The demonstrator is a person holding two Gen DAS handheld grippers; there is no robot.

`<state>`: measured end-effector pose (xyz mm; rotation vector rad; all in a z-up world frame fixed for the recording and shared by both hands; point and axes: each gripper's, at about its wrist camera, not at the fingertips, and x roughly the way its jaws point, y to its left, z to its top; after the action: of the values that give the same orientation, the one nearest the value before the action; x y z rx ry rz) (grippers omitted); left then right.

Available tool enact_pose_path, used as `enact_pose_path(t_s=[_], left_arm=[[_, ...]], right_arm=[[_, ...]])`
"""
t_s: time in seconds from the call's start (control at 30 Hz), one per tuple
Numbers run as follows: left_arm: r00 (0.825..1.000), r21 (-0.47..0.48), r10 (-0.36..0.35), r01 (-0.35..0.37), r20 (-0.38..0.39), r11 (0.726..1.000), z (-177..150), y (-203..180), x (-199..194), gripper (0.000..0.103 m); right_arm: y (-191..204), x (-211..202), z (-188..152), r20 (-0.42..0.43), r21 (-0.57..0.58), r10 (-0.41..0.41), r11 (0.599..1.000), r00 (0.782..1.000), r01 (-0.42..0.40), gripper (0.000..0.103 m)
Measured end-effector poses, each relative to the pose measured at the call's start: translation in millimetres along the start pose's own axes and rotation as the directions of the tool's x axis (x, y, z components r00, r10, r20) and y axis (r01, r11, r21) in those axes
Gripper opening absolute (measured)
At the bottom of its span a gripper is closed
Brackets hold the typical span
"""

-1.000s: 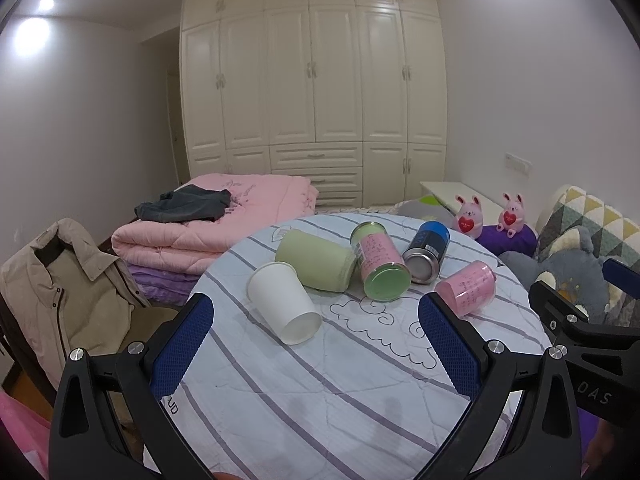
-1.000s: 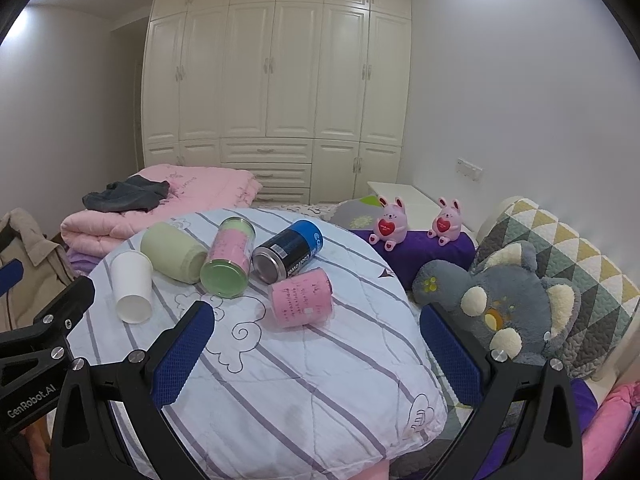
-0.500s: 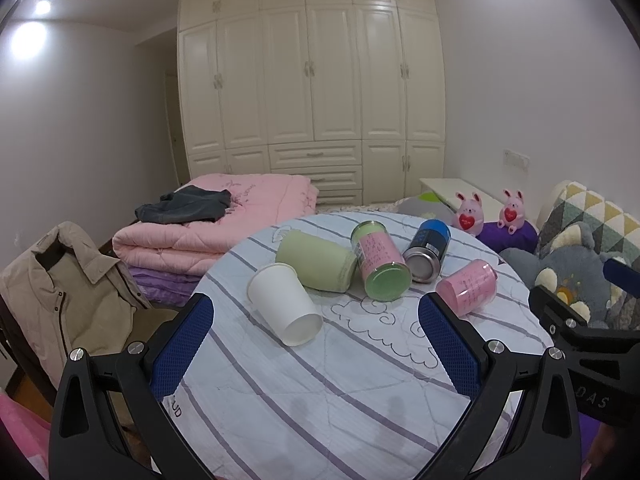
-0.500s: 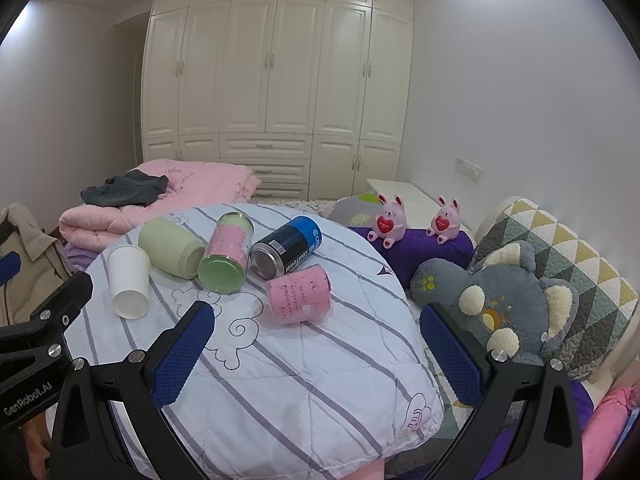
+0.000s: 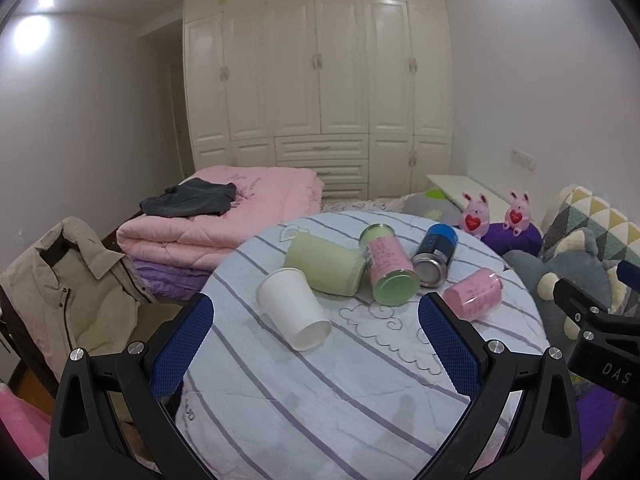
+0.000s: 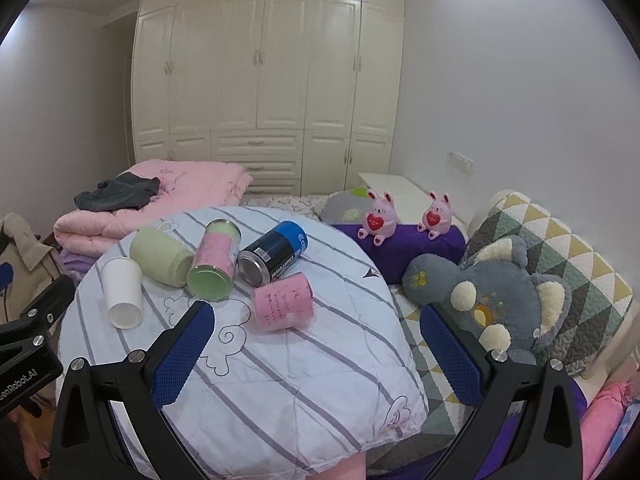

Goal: Flip cup upright
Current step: 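Move the right gripper to the white paper cup and grasp its body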

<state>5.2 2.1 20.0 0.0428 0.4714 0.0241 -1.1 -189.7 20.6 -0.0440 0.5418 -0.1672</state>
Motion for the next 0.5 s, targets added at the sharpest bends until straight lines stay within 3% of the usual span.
enact_pose_path(t_s=[0.1, 0.27, 0.37, 0.5], left_arm=[[1.0, 0.008, 0.023, -0.023, -0.021, 1.0, 3.9, 5.0, 8.0, 0.103], [0.995, 0.012, 0.075, -0.074, -0.06, 0.997, 6.2, 21.7, 29.3, 0.103], [0.99, 0.001, 0.111, -0.111, -0.092, 0.994, 7.7, 35.9, 44.3, 0.103], [0.979, -0.022, 0.155, -0.159, -0.13, 0.987, 9.9, 58.8, 61.1, 0.103]], right_arm=[[8.0, 7.6, 4.8, -0.027, -0.036, 0.008, 0.999, 1.0, -0.009, 0.103], [18.5, 26.7, 15.4, -0.077, 0.023, 0.16, 0.987, 0.984, -0.158, 0.103], [31.2, 40.4, 20.7, -0.107, 0.029, 0.181, 0.983, 0.978, -0.179, 0.103], [51.2, 65.3, 25.7, -0.2, 0.053, 0.264, 0.964, 0.944, -0.259, 0.103]])
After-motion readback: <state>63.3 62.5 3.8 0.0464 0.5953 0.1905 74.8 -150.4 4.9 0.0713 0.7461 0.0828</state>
